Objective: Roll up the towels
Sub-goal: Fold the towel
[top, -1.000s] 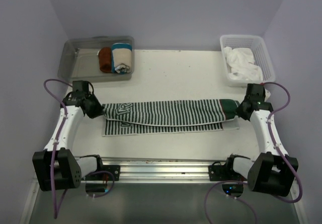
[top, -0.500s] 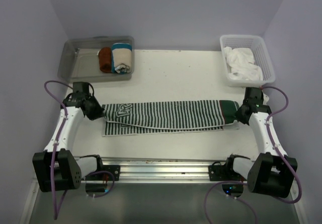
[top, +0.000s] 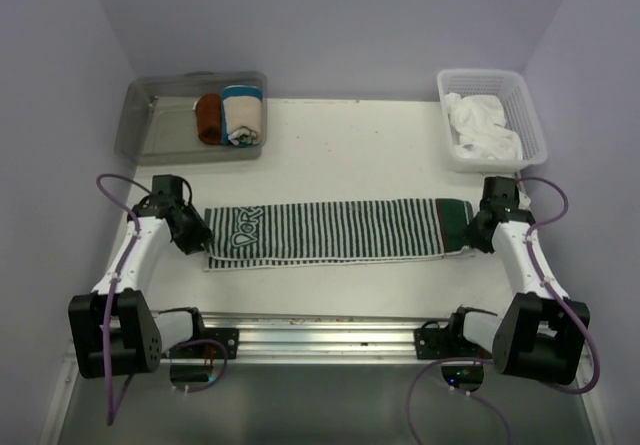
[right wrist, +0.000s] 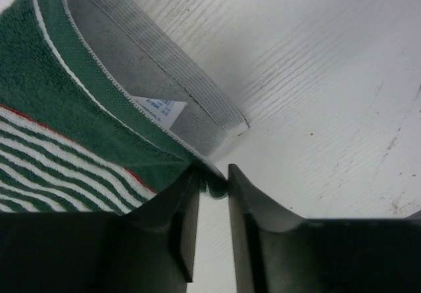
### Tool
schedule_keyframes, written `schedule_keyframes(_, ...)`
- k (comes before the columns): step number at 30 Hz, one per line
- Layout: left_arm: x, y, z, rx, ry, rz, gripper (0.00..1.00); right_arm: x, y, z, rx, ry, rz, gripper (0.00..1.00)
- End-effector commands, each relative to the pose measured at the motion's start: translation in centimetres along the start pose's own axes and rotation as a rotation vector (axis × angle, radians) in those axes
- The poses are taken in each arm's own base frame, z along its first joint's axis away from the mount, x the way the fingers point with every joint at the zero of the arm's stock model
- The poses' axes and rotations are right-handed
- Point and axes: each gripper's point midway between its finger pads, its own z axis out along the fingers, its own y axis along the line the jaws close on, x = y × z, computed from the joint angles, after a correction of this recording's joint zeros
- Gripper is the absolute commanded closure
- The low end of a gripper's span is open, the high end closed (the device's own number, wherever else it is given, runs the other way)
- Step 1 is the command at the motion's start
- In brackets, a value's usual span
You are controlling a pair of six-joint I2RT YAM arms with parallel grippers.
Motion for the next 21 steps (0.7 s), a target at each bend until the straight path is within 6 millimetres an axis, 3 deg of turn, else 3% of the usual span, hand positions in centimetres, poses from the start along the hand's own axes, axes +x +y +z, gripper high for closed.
schedule_keyframes(1,-0.9,-0.2,0.2,0.000,-0.030,-0.021,0.59,-0.5,0.2,0.4,-0.005,-0.020,0.021,0.69)
schedule_keyframes(2,-1.2,-0.3,0.0,0.003,-0.038,-0.020,0.39,-0.6,0.2,0.4,-0.003,-0.021,0.020,0.51)
schedule_keyframes(6,-2.2,-0.6,-1.3,0.002,-0.072,-0.007,0.32,-1.3,0.1,0.0,0.006,-0.043,0.015,0.31)
schedule_keyframes(11,-5.7,-1.7,-4.3,0.010,-0.204,0.007,0.32,-4.1,1.4,-2.1,-0.058,-0.123,0.025,0.28)
schedule_keyframes(13,-7.0,-3.1,-5.1,0.056,-0.251,0.024,0.35,-4.4,3.4,-2.9,-0.152,-0.127,0.024,0.28)
schedule_keyframes(16,-7.2,-6.1,-4.9,0.092,-0.256,0.067,0.39,-4.1,7.2,-4.1,-0.257,-0.145,-0.022,0.32)
schedule_keyframes(17,-5.8,-8.4,-4.1,0.127,-0.222,0.123,0.39,-2.8,9.4,-4.3,-0.291,-0.124,-0.096,0.33)
schedule_keyframes(18,-5.4,-9.7,-3.7,0.159,-0.208,0.146,0.39,-2.2,10.4,-4.4,-0.305,-0.110,-0.128,0.33)
schedule_keyframes(20,-3.4,-10.9,-1.7,0.187,-0.130,0.176,0.41,-0.8,12.3,-4.2,-0.343,-0.056,-0.179,0.33)
schedule_keyframes(21,-3.4,-11.5,-1.2,0.211,-0.128,0.185,0.41,-0.1,12.6,-3.2,-0.334,-0.016,-0.195,0.33)
